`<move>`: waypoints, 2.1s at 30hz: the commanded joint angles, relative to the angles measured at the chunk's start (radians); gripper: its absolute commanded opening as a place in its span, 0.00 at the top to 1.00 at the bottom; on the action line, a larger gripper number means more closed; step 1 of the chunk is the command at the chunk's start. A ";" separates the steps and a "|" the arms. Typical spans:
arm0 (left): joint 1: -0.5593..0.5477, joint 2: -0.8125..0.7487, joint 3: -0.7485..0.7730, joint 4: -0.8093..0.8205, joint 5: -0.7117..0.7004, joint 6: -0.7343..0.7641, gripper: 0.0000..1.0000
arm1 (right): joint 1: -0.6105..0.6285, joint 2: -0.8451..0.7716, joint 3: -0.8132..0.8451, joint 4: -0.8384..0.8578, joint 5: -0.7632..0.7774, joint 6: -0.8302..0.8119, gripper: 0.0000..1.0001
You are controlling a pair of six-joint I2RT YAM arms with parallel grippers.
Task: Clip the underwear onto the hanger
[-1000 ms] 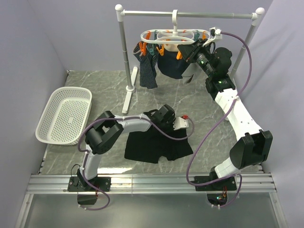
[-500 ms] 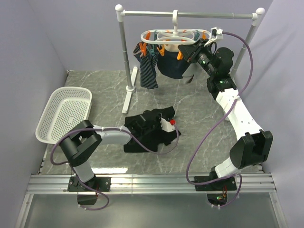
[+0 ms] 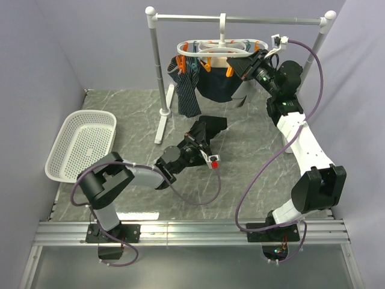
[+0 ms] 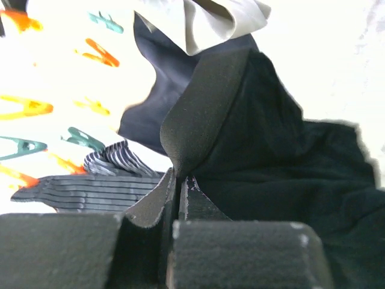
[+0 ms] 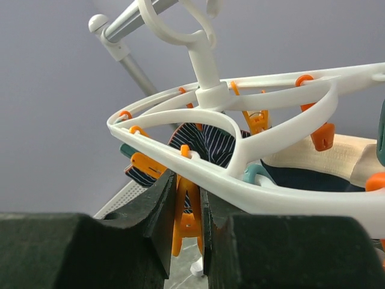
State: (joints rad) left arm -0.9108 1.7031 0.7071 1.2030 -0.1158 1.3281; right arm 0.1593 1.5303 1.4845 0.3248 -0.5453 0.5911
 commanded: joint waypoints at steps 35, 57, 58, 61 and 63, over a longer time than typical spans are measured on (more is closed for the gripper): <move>-0.292 0.090 -0.155 -0.084 -0.235 -0.223 0.64 | -0.043 0.037 0.071 -0.069 -0.157 -0.017 1.00; 0.105 -0.037 0.567 -1.874 1.027 -0.374 0.07 | -0.043 0.082 0.125 -0.066 -0.163 -0.011 1.00; 0.118 0.014 0.633 -1.951 1.056 -0.321 0.09 | -0.043 0.082 0.125 -0.064 -0.163 -0.011 1.00; 0.139 0.189 0.860 -2.220 1.111 -0.153 0.12 | -0.041 0.082 0.126 -0.069 -0.166 -0.017 1.00; 0.133 0.240 0.939 -2.240 1.104 -0.162 0.12 | -0.043 0.082 0.131 -0.076 -0.168 -0.023 1.00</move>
State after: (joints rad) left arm -0.7673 1.8816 1.5509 -0.7280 0.8494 1.0214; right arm 0.1196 1.6089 1.5703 0.2607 -0.6666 0.5789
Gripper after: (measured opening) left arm 0.883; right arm 0.244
